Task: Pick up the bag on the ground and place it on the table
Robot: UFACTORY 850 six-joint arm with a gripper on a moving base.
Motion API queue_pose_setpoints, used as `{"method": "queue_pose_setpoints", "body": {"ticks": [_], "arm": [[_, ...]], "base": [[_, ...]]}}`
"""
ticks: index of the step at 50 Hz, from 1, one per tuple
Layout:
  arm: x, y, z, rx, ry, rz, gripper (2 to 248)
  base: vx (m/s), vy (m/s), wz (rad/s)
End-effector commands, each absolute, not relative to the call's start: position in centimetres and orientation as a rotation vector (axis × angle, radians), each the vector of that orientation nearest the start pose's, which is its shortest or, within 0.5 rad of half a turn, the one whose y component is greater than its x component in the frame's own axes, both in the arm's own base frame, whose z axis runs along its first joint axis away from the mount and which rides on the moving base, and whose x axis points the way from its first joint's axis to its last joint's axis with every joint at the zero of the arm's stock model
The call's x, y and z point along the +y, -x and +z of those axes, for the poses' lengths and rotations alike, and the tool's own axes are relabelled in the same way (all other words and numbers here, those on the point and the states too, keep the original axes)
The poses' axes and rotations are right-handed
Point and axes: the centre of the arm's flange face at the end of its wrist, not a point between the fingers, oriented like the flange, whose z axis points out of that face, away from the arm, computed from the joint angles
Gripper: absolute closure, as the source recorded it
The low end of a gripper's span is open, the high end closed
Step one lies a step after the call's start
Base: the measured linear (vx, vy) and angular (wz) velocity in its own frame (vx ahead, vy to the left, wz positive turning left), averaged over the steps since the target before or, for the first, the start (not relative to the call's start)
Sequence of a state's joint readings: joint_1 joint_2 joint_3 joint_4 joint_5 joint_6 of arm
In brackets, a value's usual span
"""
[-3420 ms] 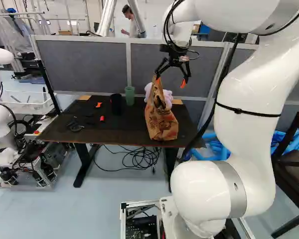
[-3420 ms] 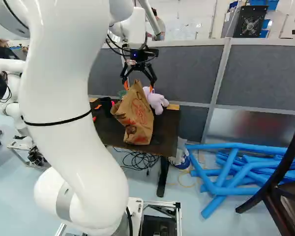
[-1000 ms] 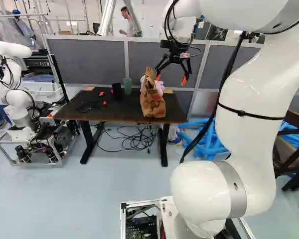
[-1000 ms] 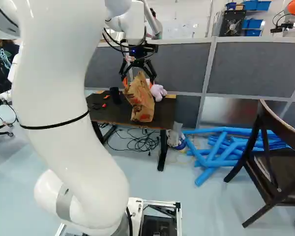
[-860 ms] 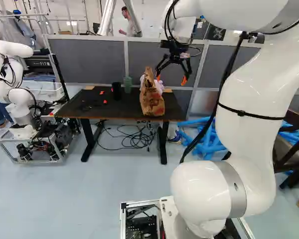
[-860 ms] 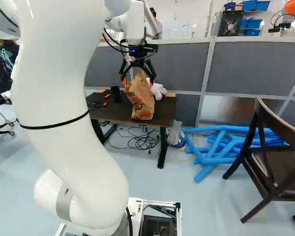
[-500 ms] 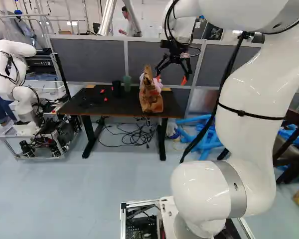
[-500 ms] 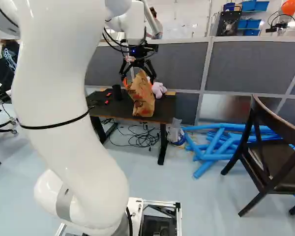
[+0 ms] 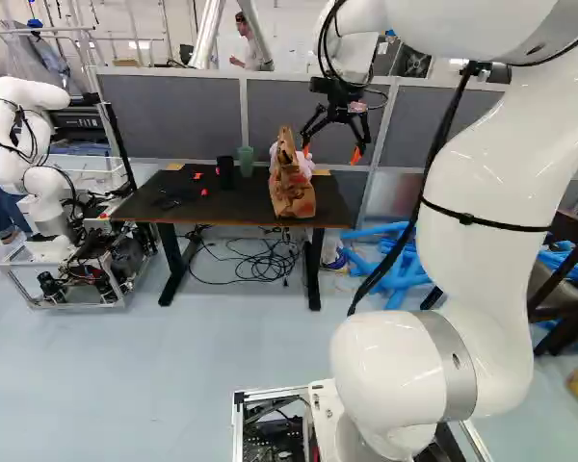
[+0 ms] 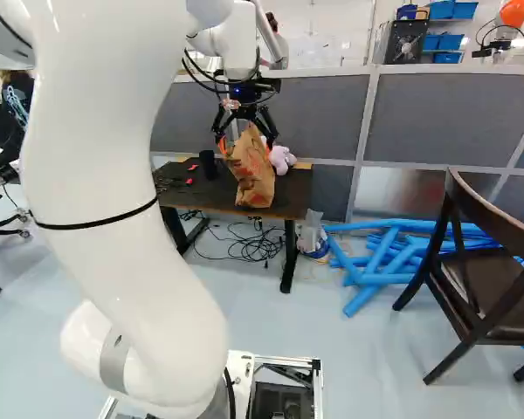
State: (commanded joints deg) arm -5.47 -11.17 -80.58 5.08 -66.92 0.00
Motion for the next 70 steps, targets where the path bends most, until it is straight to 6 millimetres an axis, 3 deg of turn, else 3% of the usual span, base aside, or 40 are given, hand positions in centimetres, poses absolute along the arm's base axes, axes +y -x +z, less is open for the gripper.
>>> {"method": "queue_pose_setpoints", "body": {"ticks": [36,70], "arm": [[-4.2,-52.8,64.1,0.196,3.057,-0.106,3],[-3.9,-52.0,61.4,0.193,3.063,-0.251,3]], "base": [[0.000,0.000,0.000],[0.000,0.000,0.000]]}}
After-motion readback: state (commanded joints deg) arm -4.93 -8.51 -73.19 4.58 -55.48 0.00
